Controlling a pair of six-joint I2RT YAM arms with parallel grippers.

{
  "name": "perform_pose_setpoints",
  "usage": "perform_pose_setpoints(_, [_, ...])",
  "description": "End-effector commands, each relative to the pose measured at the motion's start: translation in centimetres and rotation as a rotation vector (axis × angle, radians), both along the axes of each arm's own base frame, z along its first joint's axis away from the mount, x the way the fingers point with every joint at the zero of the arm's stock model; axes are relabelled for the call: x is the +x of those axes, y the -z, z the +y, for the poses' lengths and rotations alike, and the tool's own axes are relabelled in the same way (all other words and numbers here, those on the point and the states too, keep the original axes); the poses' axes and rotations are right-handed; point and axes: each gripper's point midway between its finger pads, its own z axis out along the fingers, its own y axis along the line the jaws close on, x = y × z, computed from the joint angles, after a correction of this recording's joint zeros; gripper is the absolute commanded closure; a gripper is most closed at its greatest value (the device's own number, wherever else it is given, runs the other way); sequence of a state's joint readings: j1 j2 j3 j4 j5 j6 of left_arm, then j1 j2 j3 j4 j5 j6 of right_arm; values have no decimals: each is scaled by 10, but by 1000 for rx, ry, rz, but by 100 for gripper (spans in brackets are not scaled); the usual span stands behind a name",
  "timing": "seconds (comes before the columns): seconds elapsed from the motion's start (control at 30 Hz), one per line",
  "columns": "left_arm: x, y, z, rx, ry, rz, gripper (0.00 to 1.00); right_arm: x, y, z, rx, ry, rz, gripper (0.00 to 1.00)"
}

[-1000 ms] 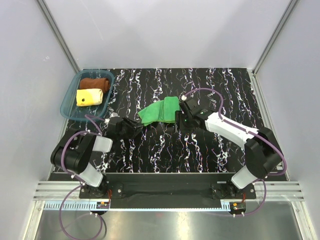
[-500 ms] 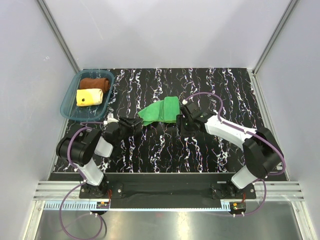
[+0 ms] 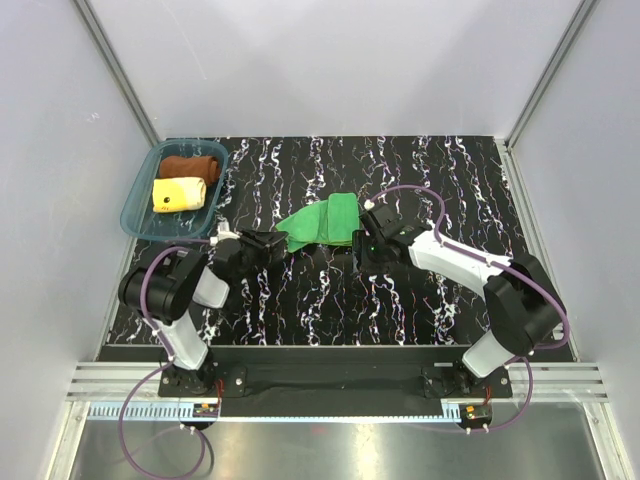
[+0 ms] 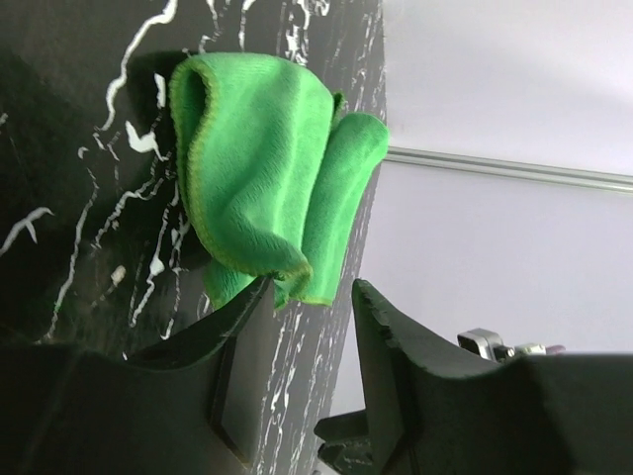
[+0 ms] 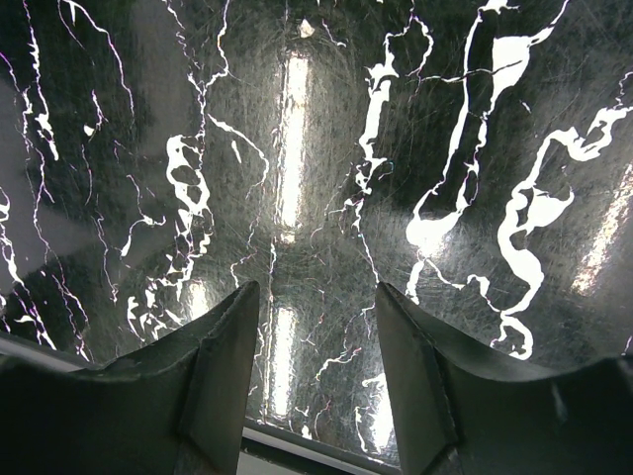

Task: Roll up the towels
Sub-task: Flatten the towel

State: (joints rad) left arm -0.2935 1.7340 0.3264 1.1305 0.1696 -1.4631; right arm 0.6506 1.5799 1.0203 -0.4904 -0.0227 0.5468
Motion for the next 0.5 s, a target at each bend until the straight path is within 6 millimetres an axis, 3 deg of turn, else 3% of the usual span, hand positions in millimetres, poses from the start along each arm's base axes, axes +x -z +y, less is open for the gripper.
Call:
perform_pose_setpoints(0.0, [13,-11,-1,-17,-13,-53,58,5,-4,5,25,-8,-19,43])
perform_pose_setpoints(0.27, [13,-5,-7,-27,24,-46,63,3,2,4,15,-12,-9,43])
perform_pose_setpoints(0.4, [14,-6,-12,-27,54,-65,86,2,5,5,15,-13,-1,43])
perform_pose_setpoints(0.47, [16,-10,-15,-32,71,-85,92,3,5,4,14,-12,-2,43])
